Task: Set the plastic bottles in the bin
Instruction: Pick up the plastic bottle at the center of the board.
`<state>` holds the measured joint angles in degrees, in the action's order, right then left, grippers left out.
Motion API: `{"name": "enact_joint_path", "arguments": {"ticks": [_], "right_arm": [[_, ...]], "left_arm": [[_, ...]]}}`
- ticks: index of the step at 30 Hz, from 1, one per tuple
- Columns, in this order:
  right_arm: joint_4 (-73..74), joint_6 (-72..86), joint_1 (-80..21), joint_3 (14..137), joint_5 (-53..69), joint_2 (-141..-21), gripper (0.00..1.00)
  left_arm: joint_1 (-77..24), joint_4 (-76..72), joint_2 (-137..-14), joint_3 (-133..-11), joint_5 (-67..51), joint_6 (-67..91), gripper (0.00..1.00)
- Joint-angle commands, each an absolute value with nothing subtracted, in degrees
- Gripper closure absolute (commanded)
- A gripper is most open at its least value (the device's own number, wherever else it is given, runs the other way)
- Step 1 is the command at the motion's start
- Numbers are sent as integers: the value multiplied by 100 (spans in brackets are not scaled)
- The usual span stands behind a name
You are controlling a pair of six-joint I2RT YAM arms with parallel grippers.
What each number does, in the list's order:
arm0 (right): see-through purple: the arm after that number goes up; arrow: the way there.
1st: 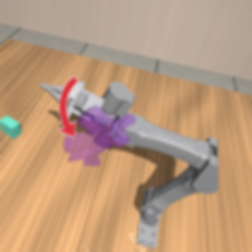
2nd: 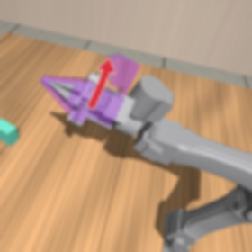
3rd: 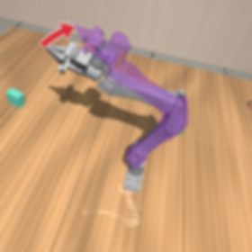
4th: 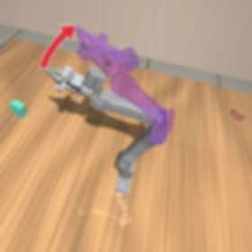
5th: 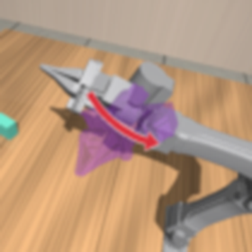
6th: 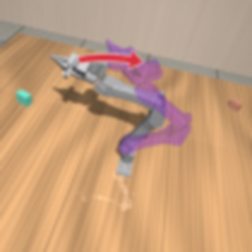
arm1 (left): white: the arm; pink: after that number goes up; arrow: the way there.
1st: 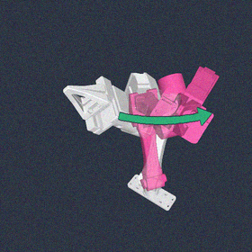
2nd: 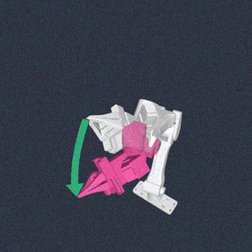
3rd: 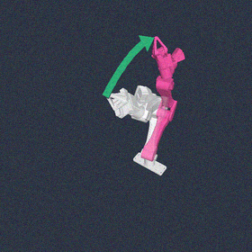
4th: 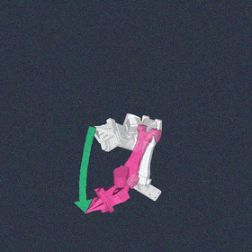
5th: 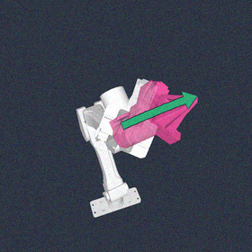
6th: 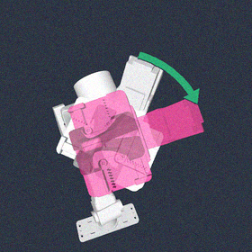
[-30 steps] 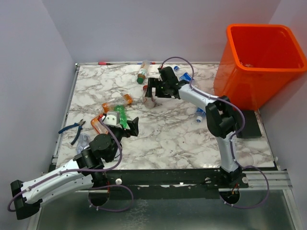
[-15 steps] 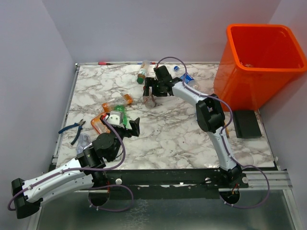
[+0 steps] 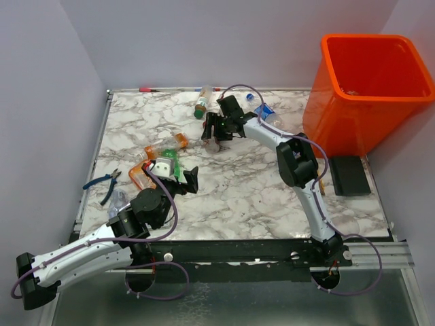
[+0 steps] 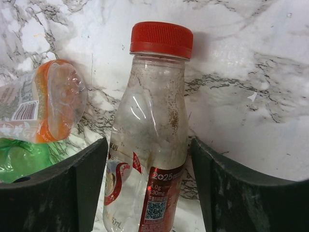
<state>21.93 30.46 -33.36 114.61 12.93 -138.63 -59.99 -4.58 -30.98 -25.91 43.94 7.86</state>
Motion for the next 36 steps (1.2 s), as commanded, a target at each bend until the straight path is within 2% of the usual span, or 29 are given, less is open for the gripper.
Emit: {"name": "enact_joint_path", "arguments": {"ticks": [1,5,9,18,24,30,36], "right_arm": [[2061,3163,-3313,11248,1547,-14010,32],[1837,3210,-3311,10985,1556,-13833,51],[1303,3296,-3311,10357,1449,-13249,59],[-1160,3539,-3313,7461,1536,-10079,66],[-3074,4128,-3309,5260,1600,-7824,69],[-4581,5191,-3313,4118,1910,-6780,69],[-5787,6012,-3313,3598,2272,-6400,69]], "left_arm": [[-5986,-520,-3112,-2583,4231,753,1],[-5985,-521,-3155,-2591,4210,740,1],[-5986,-522,-3134,-2577,4235,738,1],[-5977,-716,-2780,-2487,4189,1074,1],[-5970,-1491,-2596,-2375,3007,1987,1],[-5946,-2825,-3343,-2584,1158,2604,1],[-5916,-3556,-4255,-3081,-241,2968,1]]}}
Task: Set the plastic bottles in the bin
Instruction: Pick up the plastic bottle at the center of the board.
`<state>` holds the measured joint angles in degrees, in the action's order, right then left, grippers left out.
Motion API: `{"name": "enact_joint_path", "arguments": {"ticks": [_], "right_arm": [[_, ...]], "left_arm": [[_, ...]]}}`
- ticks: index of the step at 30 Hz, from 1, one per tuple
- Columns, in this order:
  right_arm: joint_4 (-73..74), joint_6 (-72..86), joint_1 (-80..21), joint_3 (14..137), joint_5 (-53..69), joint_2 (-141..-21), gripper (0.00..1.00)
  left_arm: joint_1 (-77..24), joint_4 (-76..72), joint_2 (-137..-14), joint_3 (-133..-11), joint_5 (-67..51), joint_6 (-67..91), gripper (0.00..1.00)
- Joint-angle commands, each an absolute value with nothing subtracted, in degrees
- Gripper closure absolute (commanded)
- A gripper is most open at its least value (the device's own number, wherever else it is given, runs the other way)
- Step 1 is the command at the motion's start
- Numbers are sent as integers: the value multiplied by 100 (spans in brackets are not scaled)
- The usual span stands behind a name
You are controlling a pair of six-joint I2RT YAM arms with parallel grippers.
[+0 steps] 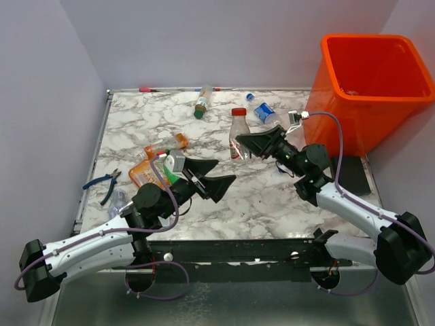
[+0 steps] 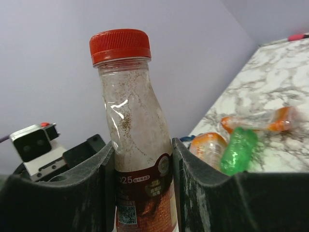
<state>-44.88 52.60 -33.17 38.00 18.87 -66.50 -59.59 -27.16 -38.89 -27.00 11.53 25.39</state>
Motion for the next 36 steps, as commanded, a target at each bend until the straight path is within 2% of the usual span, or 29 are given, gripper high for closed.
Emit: {"name": "enact_joint_path", "arguments": {"ticks": [1,8,18,21,25,31,36], "right_arm": [[-5948,6115,-3313,3560,2336,-6379,69],[-6730,6468,-3311,3402,2799,-6410,69],[-6449,6233,-3354,3348,2918,-6181,70],[-6325,6159,-3370,3340,2922,-6127,69],[-6209,6080,-3381,3340,2950,-6083,69],[-6015,5938,-3462,3323,2945,-6003,70],[-5792,5801,-3497,3315,2918,-5948,70]], "left_arm": [[-5914,-3598,-4364,-3133,-326,3001,1],[-5880,-4091,-4837,-3275,-500,3335,1],[-5832,-4041,-5367,-3704,-453,3325,2],[-5823,-4018,-5541,-3802,-524,3313,13],[-5820,-4008,-5717,-3855,-498,3348,33],[-5821,-4008,-5813,-3945,-467,3366,36],[-5821,-4008,-5932,-4010,-561,3392,55]]}}
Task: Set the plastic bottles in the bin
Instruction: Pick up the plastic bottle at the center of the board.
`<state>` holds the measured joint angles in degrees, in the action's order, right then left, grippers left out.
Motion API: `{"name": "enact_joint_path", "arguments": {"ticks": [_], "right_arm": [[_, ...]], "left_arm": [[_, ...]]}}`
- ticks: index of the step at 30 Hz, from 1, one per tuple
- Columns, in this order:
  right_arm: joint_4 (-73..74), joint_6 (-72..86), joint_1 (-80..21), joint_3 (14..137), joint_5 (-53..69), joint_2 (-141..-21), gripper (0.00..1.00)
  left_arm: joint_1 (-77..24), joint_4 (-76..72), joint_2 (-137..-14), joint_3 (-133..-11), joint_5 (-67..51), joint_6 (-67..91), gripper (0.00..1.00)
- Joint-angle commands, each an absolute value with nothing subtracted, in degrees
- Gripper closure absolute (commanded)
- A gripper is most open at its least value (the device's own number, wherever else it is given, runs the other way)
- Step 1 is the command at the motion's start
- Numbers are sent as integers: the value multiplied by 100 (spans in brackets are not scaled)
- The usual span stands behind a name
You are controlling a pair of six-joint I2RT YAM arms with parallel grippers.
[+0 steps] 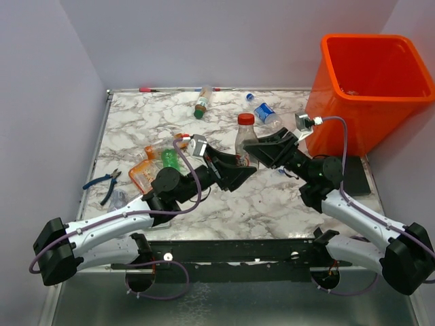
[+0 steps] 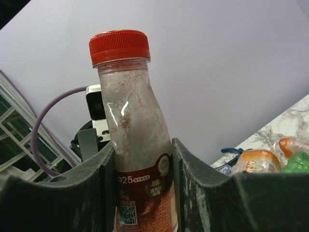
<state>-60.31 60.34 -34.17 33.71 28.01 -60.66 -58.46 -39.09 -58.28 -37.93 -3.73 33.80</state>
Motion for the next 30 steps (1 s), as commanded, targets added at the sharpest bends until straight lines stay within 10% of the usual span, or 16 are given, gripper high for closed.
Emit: {"name": "enact_joint_path", "arguments": {"ticks": [1,4,8,12,30], "right_arm": [[-5704,5760,-3498,3329,2894,-5922,69],[-5418,5654,-3505,3354,2878,-5814,63],[-4137,5277,-3505,3701,2881,-5574,25],[-2225,4514,-3505,4404,2621,-5202,8],[1107,3090,-3507,6319,863,-4697,0]], "left_arm": [[-5824,-4009,-5952,-4018,-603,3394,60],[-5823,-4008,-5955,-4005,-708,3341,76],[-5823,-3831,-5798,-3934,-683,3149,97],[-5811,-3049,-5363,-3962,-439,2624,100],[-5807,-511,-4374,-4281,1243,-1233,100]]}}
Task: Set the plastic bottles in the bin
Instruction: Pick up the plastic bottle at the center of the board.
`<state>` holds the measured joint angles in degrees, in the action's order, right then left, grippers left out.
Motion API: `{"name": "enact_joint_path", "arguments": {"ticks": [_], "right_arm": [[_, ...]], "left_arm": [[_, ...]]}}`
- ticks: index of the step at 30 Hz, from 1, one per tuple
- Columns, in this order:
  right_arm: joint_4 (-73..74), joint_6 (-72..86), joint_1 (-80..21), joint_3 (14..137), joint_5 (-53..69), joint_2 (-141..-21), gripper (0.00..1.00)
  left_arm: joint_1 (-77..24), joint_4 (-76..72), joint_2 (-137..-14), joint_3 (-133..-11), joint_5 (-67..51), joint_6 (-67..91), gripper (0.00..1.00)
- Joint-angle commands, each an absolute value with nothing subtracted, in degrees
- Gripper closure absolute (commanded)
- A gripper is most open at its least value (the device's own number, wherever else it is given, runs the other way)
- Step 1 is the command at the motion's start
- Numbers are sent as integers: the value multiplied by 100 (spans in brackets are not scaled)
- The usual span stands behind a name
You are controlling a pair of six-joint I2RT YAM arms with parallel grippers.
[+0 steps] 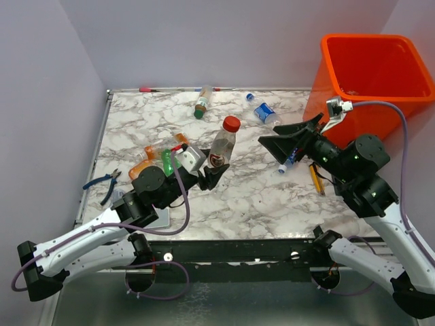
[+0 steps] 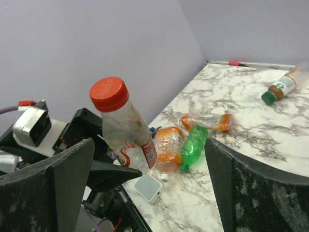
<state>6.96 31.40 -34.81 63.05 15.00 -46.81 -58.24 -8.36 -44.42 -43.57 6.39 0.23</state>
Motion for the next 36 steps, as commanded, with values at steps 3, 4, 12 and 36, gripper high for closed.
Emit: {"name": "enact_joint_path", "arguments": {"ticks": [3,4,12,36], "right_arm": [[525,3139,-3507,6013,999,-4546,0],[261,3259,-3507,5829,897,-4453,0],[1143,3020,-3507,6380,1075,-5143,2],[-549,2788,-5108,5498,-532,-5842,4]], "left_arm": [[-5802,-802,-4282,-3989,1409,-1594,100],[-5802,-921,-4217,-3841,1399,-1688,100],[-5802,-1928,-3509,-2631,1353,-1674,100],[-5806,-2299,-3640,-2045,1618,-1917,100]]}}
